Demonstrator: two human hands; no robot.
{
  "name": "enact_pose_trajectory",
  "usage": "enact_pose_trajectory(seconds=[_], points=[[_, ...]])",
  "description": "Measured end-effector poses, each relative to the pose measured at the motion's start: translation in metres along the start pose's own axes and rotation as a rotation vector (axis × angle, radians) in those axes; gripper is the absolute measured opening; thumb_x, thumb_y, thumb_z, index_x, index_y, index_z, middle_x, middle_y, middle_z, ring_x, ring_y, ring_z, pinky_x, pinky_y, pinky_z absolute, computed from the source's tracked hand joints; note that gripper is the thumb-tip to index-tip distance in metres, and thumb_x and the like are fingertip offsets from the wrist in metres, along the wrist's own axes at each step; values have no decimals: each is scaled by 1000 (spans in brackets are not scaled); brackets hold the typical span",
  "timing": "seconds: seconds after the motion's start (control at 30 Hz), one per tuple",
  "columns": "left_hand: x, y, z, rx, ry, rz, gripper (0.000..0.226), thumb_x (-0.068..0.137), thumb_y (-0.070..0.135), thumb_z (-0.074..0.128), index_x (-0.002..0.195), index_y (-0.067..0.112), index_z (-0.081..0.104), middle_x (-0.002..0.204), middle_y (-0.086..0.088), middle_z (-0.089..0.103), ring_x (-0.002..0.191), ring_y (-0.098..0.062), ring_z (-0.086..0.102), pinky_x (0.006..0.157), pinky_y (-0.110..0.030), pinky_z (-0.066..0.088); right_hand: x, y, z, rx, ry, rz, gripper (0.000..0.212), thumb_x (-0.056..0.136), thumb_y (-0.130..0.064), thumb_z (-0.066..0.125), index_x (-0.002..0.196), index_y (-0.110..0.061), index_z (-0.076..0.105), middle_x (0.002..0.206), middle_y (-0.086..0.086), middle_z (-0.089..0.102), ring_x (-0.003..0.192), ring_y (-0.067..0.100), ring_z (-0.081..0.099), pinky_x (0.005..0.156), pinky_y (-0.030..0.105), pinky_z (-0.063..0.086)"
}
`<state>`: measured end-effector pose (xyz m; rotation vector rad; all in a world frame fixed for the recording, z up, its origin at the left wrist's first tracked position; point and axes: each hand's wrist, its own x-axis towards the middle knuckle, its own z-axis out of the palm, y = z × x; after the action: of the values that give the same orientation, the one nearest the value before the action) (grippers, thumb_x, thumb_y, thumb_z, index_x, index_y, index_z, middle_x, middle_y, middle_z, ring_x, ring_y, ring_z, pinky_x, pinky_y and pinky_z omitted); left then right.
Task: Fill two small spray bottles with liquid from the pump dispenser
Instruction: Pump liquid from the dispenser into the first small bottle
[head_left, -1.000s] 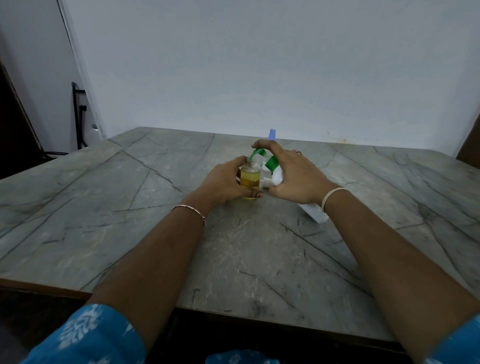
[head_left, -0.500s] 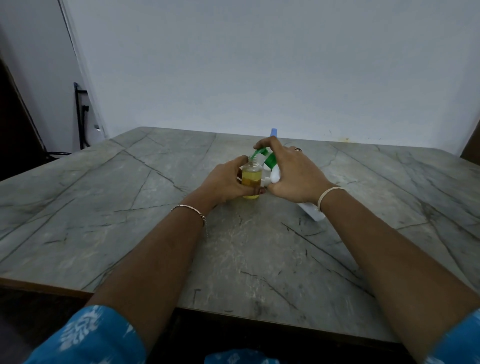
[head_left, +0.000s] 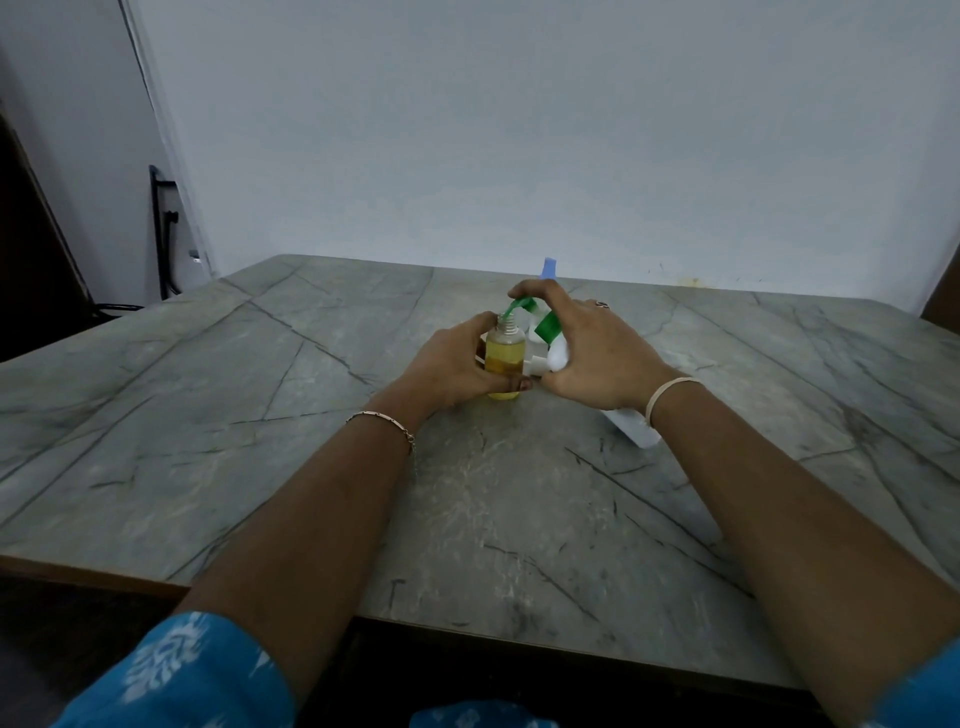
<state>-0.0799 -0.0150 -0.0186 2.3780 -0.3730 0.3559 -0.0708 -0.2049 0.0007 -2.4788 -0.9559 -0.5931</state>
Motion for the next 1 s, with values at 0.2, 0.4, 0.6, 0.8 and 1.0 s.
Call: enact_pose_trajectory(seconds=[0.2, 0.4, 0.6, 0.8, 1.0], points=[[1, -1, 0, 25, -6, -10, 72, 66, 46, 83, 125, 20, 51, 114, -3, 68, 95, -19, 65, 85, -35, 54, 0, -3, 1, -30, 26, 1, 74, 70, -26, 72, 132, -34, 33, 103, 3, 61, 80, 23, 52, 71, 41, 51], [1, -1, 0, 33, -15, -14, 78, 66, 46, 83, 131, 19, 50, 118, -4, 67, 97, -19, 65, 89, -37, 53, 1, -4, 2, -32, 40, -7, 74, 69, -25, 74, 132, -31, 35, 113, 1, 61, 86, 23, 53, 73, 35, 49], [1, -2, 1, 2, -3, -29, 78, 63, 47, 85, 129, 21, 52, 112, -2, 69, 95, -18, 66, 88, -36, 54, 0, -2, -3, 47, -46, 21, 82, 69, -27, 75, 134, -42, 28, 111, 4, 61, 82, 23, 59, 77, 43, 54], [1, -1, 0, 23, -17, -35, 84, 65, 50, 82, 135, 20, 48, 121, -4, 65, 101, -20, 64, 92, -39, 53, -2, -8, -11, 183, -112, 69, 80, 71, -13, 74, 133, -37, 29, 110, 6, 62, 83, 25, 63, 72, 38, 56], [-2, 4, -2, -2, -4, -43, 82, 67, 43, 83, 137, 20, 48, 118, -4, 64, 100, -19, 63, 92, -35, 52, 1, -13, -10, 184, -80, 48, 71, 72, -9, 72, 129, -25, 34, 110, 2, 60, 79, 14, 59, 62, 22, 44]])
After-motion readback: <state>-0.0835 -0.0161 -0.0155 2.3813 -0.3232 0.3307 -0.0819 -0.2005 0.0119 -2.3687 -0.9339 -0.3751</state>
